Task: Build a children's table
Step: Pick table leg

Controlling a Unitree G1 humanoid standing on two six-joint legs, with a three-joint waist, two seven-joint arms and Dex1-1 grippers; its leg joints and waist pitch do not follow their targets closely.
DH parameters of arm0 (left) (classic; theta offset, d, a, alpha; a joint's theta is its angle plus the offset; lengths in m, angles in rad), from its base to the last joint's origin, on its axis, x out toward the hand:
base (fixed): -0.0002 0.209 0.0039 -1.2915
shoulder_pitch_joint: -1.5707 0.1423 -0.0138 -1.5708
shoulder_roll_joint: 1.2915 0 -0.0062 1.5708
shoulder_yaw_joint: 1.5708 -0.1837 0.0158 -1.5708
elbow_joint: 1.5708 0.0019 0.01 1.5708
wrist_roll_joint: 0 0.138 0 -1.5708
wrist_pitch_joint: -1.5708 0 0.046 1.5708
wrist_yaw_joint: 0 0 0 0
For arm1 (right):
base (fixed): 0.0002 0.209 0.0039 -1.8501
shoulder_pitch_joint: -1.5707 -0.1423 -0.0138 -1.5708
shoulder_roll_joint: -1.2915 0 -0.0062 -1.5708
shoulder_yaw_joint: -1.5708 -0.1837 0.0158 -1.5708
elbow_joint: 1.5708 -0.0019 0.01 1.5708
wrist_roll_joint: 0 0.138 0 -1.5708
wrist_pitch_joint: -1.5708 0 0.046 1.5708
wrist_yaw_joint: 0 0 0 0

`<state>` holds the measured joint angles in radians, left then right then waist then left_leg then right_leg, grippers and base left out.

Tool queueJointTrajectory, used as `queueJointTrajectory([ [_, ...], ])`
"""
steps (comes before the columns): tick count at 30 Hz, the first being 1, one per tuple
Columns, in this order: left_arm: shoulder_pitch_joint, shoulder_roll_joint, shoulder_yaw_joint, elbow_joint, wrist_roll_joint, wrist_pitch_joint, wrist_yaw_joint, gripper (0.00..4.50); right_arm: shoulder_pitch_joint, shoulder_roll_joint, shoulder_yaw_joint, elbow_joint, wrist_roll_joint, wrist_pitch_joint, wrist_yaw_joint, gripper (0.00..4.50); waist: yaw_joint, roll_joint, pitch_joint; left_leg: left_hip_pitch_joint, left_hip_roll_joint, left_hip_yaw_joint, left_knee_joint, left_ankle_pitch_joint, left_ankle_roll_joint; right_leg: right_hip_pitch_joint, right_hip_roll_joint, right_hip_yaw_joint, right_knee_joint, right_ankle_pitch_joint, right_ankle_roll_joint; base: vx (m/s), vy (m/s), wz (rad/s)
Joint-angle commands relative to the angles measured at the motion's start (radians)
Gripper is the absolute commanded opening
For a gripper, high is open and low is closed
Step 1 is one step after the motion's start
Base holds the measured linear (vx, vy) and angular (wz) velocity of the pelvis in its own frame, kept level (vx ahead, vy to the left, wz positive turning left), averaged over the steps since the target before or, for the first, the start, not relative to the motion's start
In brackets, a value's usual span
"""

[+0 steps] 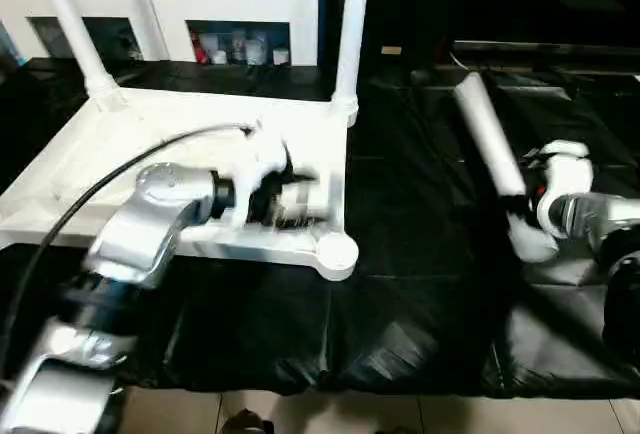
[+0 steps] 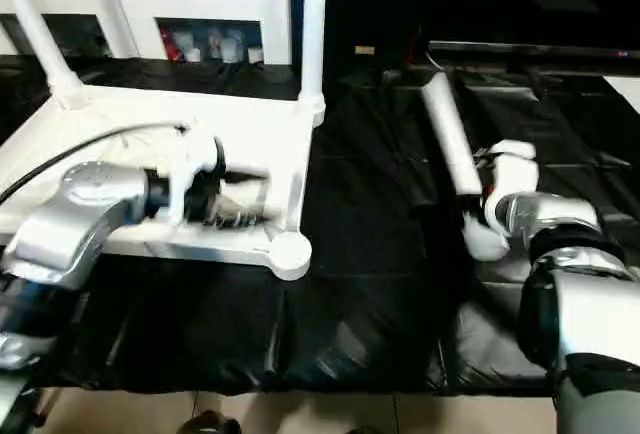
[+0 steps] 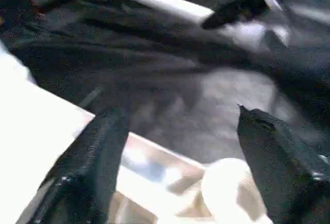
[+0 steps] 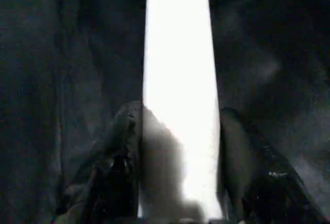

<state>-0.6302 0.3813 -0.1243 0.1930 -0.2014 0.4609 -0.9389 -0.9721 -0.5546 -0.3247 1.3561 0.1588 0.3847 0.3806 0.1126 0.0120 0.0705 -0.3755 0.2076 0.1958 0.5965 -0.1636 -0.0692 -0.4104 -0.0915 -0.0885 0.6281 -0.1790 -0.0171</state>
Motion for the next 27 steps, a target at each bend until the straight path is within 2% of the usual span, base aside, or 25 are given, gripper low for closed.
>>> queueJointTrajectory([
  [1, -0.019, -0.025, 0.034, 0.007, -0.008, 0.035, 0.074, 4.17, 0.003, -0.009, -0.063, -0.032, 0.066, -0.063, 0.023, 1.86, 0.005, -0.026, -0.088, 0.003, 0.012, -0.003, -0.046, -0.16, 0.033, 0.061, -0.047, 0.042, -0.067, -0.193, -0.213, 0.0, 0.0, 0.0],
  [2, -0.023, -0.04, 0.043, 0.008, -0.01, 0.054, 0.1, 4.33, 0.003, -0.006, -0.09, -0.044, 0.093, -0.099, 0.046, 1.86, 0.007, -0.026, -0.09, 0.003, 0.013, -0.003, -0.044, -0.158, 0.039, 0.059, -0.049, 0.042, -0.068, -0.184, -0.216, 0.0, 0.0, 0.0],
  [3, -0.023, -0.054, 0.049, 0.002, -0.019, 0.065, 0.112, 4.33, 0.006, 0.0, -0.105, -0.06, 0.113, -0.129, 0.092, 1.86, 0.009, -0.025, -0.097, -0.004, 0.012, -0.003, -0.038, -0.117, 0.065, 0.062, -0.046, 0.04, -0.057, -0.117, -0.232, 0.0, 0.0, 0.0],
  [4, -0.023, -0.087, 0.063, -0.005, -0.04, 0.061, 0.132, 4.44, 0.019, 0.02, -0.141, -0.107, 0.167, -0.16, 0.199, 1.86, 0.008, -0.019, -0.097, -0.008, 0.013, -0.004, -0.035, -0.104, 0.074, 0.06, -0.046, 0.04, -0.052, -0.09, -0.241, 0.0, 0.0, 0.0],
  [5, -0.023, -0.102, 0.065, -0.008, -0.048, 0.044, 0.134, 4.49, 0.029, 0.032, -0.161, -0.14, 0.201, -0.153, 0.259, 1.86, 0.01, -0.023, -0.095, -0.009, 0.012, -0.001, -0.033, -0.102, 0.103, 0.059, -0.043, 0.04, -0.055, -0.062, -0.251, 0.0, 0.0, 0.0],
  [6, -0.023, -0.109, 0.065, -0.009, -0.052, 0.037, 0.134, 4.5, 0.033, 0.037, -0.169, -0.154, 0.214, -0.149, 0.283, 1.86, 0.01, -0.018, -0.096, -0.011, 0.013, -0.004, -0.032, -0.1, 0.123, 0.061, -0.044, 0.038, -0.053, -0.051, -0.259, 0.0, 0.0, 0.0],
  [8, -0.033, -0.137, 0.072, -0.001, -0.057, 0.043, 0.16, 4.5, 0.058, 0.061, -0.199, -0.225, 0.279, -0.098, 0.386, 1.85, 0.009, -0.018, -0.095, -0.009, 0.016, -0.005, -0.032, -0.11, 0.133, 0.059, -0.043, 0.036, -0.054, -0.059, -0.27, 0.0, 0.0, 0.0],
  [9, -0.052, -0.156, 0.085, 0.016, -0.072, 0.084, 0.177, 4.5, 0.096, 0.085, -0.197, -0.318, 0.322, -0.05, 0.446, 1.85, 0.013, -0.007, -0.092, -0.003, 0.015, -0.002, -0.033, -0.123, 0.139, 0.056, -0.04, 0.037, -0.063, -0.065, -0.265, 0.0, 0.0, 0.0],
  [10, -0.069, -0.171, 0.096, 0.029, -0.092, 0.13, 0.186, 4.5, 0.13, 0.104, -0.191, -0.398, 0.355, -0.01, 0.489, 1.85, 0.013, -0.009, -0.095, -0.001, 0.019, -0.006, -0.032, -0.123, 0.135, 0.056, -0.043, 0.037, -0.058, -0.066, -0.27, 0.0, 0.0, 0.0],
  [11, -0.095, -0.194, 0.12, 0.04, -0.14, 0.181, 0.181, 4.5, 0.197, 0.134, -0.175, -0.546, 0.423, 0.056, 0.542, 1.85, 0.017, -0.01, -0.095, 0.0, 0.018, -0.006, -0.034, -0.118, 0.132, 0.058, -0.042, 0.035, -0.059, -0.073, -0.268, 0.0, 0.0, 0.0],
  [13, -0.134, -0.231, 0.162, 0.047, -0.226, 0.249, 0.164, 4.5, 0.293, 0.172, -0.149, -0.739, 0.524, 0.143, 0.606, 1.85, 0.031, -0.011, -0.096, 0.002, 0.02, -0.01, -0.036, -0.106, 0.14, 0.063, -0.047, 0.037, -0.059, -0.066, -0.262, 0.0, 0.0, 0.0],
  [14, -0.134, -0.231, 0.162, 0.047, -0.226, 0.249, 0.164, 4.5, 0.293, 0.172, -0.149, -0.739, 0.524, 0.143, 0.606, 1.85, 0.038, -0.012, -0.096, 0.002, 0.021, -0.009, -0.037, -0.106, 0.134, 0.059, -0.048, 0.035, -0.062, -0.084, -0.264, 0.0, 0.0, 0.0],
  [15, -0.147, -0.245, 0.179, 0.047, -0.26, 0.27, 0.157, 4.5, 0.324, 0.182, -0.139, -0.794, 0.556, 0.167, 0.625, 1.85, 0.038, -0.012, -0.096, 0.001, 0.02, -0.009, -0.036, -0.115, 0.125, 0.058, -0.049, 0.034, -0.064, -0.105, -0.265, 0.0, 0.0, 0.0],
  [16, -0.184, -0.279, 0.229, 0.066, -0.326, 0.308, 0.179, 4.5, 0.38, 0.2, -0.12, -0.882, 0.603, 0.209, 0.657, 1.84, 0.042, -0.013, -0.094, 0.001, 0.018, -0.008, -0.038, -0.123, 0.108, 0.059, -0.049, 0.034, -0.067, -0.136, -0.258, 0.0, 0.0, 0.0],
  [17, -0.212, -0.298, 0.254, 0.086, -0.364, 0.326, 0.184, 4.5, 0.422, 0.217, -0.102, -0.952, 0.63, 0.237, 0.676, 1.84, 0.05, -0.01, -0.093, 0.008, 0.02, -0.007, -0.038, -0.148, 0.096, 0.054, -0.051, 0.035, -0.074, -0.173, -0.25, 0.0, 0.0, 0.0],
  [18, -0.216, -0.3, 0.256, 0.088, -0.368, 0.328, 0.184, 4.5, 0.428, 0.22, -0.1, -0.963, 0.633, 0.241, 0.678, 1.84, 0.049, -0.011, -0.091, 0.005, 0.019, -0.007, -0.039, -0.154, 0.091, 0.055, -0.05, 0.035, -0.077, -0.188, -0.242, 0.0, 0.0, 0.0],
  [19, -0.224, -0.305, 0.26, 0.093, -0.377, 0.329, 0.179, 4.5, 0.441, 0.226, -0.094, -0.986, 0.638, 0.252, 0.683, 1.84, 0.052, -0.012, -0.089, 0.0, 0.017, -0.011, -0.043, -0.166, 0.076, 0.056, -0.053, 0.033, -0.083, -0.245, -0.21, 0.0, 0.0, 0.0],
  [21, -0.241, -0.315, 0.263, 0.101, -0.392, 0.355, 0.172, 4.5, 0.471, 0.242, -0.066, -1.047, 0.643, 0.283, 0.691, 1.84, 0.054, -0.013, -0.086, 0.003, 0.018, -0.011, -0.046, -0.177, 0.057, 0.053, -0.054, 0.034, -0.092, -0.305, -0.176, 0.0, 0.0, 0.0],
  [23, -0.244, -0.318, 0.257, 0.102, -0.388, 0.359, 0.169, 4.5, 0.478, 0.247, -0.054, -1.066, 0.643, 0.296, 0.69, 1.84, 0.052, -0.014, -0.085, 0.0, 0.017, -0.014, -0.05, -0.176, 0.047, 0.055, -0.055, 0.033, -0.095, -0.335, -0.151, 0.0, 0.0, 0.0],
  [26, -0.246, -0.331, 0.251, 0.099, -0.395, 0.373, 0.173, 4.5, 0.496, 0.259, -0.018, -1.114, 0.643, 0.321, 0.673, 1.84, 0.05, -0.015, -0.087, 0.004, 0.016, -0.015, -0.052, -0.174, 0.036, 0.053, -0.057, 0.036, -0.098, -0.336, -0.137, 0.0, 0.0, 0.0],
  [27, -0.246, -0.333, 0.246, 0.095, -0.401, 0.381, 0.177, 4.5, 0.501, 0.26, -0.001, -1.126, 0.642, 0.328, 0.667, 1.84, 0.048, -0.023, -0.086, 0.002, 0.016, -0.014, -0.053, -0.171, 0.037, 0.054, -0.057, 0.036, -0.098, -0.334, -0.137, 0.0, 0.0, 0.0],
])
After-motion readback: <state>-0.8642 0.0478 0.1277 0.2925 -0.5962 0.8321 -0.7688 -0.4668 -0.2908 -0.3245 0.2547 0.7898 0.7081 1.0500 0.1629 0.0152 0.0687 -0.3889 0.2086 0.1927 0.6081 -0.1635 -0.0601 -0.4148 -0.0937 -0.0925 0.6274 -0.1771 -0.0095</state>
